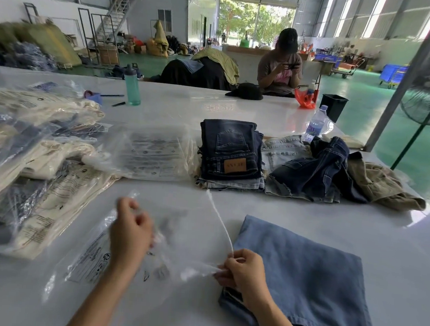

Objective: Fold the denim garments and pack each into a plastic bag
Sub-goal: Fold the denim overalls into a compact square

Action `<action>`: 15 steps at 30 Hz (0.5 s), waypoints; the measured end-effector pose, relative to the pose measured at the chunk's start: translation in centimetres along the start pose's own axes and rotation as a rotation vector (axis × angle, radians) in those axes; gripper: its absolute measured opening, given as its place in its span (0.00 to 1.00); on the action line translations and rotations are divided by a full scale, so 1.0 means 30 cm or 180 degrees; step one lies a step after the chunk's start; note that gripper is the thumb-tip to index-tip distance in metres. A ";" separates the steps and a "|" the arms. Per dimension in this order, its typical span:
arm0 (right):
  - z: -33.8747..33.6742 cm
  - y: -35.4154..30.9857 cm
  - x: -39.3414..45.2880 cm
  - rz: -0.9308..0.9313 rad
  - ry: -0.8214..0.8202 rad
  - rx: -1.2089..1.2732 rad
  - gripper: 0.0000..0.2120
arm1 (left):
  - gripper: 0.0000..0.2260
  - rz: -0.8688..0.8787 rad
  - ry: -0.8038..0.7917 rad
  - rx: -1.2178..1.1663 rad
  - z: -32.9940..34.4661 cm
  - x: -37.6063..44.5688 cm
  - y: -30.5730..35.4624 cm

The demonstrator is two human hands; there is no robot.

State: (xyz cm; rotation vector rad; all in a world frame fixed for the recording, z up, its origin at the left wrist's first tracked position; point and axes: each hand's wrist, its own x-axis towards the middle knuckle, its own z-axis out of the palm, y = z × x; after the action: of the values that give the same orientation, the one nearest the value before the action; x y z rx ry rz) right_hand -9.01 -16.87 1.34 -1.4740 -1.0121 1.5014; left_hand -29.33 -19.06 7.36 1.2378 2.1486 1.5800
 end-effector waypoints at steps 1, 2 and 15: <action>-0.011 0.000 0.005 -0.0032 -0.0053 -0.0171 0.08 | 0.07 0.0412 0.0426 0.0272 -0.037 0.033 0.003; -0.028 0.000 0.016 -0.0062 -0.0265 -0.0447 0.08 | 0.09 0.0771 0.0597 0.0539 -0.064 0.057 0.006; -0.633 -0.161 0.418 0.0301 -0.0272 -0.4277 0.45 | 0.35 0.0538 -0.2581 0.2630 0.440 -0.217 0.011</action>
State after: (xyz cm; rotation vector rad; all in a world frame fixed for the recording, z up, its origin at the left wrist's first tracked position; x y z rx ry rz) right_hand 9.76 -3.15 0.99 -2.3166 -2.2423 0.8510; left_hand -17.21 -14.55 0.30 1.8639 2.1268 0.0287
